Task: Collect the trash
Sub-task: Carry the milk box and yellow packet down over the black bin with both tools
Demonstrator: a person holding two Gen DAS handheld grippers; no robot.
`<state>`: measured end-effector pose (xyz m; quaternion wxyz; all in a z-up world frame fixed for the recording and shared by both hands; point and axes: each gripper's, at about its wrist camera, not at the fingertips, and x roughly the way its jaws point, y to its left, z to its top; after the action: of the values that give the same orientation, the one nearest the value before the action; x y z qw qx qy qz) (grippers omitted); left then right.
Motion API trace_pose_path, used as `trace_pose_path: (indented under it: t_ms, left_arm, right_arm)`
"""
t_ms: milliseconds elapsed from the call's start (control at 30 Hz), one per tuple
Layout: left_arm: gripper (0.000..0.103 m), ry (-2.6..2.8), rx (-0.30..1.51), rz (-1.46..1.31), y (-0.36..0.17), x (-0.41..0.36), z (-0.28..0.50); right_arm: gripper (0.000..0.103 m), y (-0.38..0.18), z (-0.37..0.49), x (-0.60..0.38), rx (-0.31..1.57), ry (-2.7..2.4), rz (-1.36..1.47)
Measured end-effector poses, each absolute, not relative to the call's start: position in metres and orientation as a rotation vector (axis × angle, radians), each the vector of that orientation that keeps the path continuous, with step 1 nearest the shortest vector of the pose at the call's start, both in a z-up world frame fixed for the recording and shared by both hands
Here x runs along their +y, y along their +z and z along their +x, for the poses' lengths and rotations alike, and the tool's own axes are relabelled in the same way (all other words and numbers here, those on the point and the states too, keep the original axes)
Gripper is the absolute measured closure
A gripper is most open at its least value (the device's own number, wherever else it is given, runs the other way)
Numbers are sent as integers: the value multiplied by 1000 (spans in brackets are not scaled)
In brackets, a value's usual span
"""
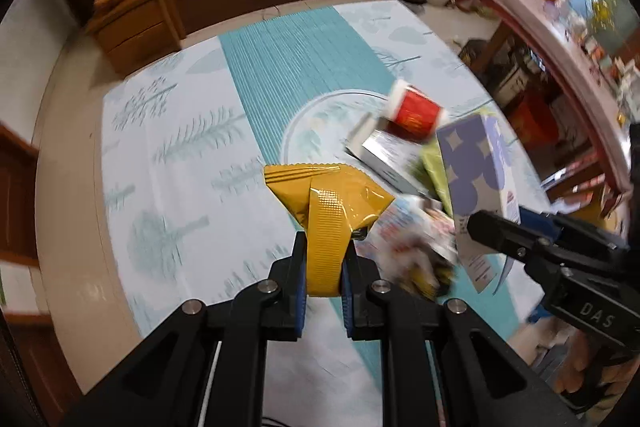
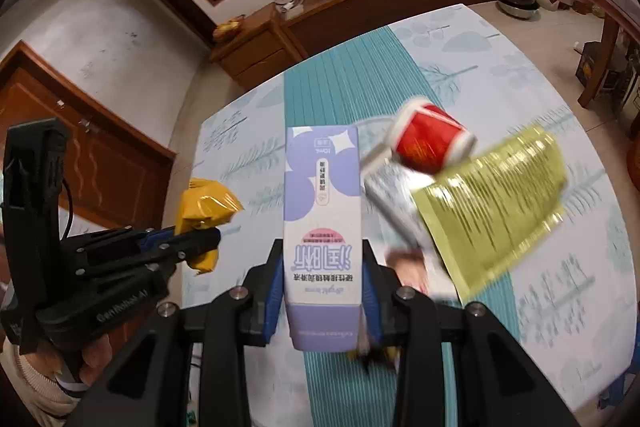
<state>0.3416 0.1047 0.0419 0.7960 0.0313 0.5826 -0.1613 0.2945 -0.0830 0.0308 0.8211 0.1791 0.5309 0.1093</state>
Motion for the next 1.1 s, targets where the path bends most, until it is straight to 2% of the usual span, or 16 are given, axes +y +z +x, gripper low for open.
trace_pose_path:
  t_ms: [267,500,800,1100]
  left_arm:
    - [91,-223,1170,-34,74,60,208]
    - [91,-126,1196,-94,62,17,96]
    - [91,-73,1342,-88,28,-18,2]
    - [91,-87,1479,-58,-53,-21,-41]
  right_arm:
    - [69,56,195,-133,1087,365,305]
    - [69,57,102,-180,1086,475,201]
    - [69,11,12,-209,1271,511,203]
    - [69,-71,-38,-206,1433,448,256]
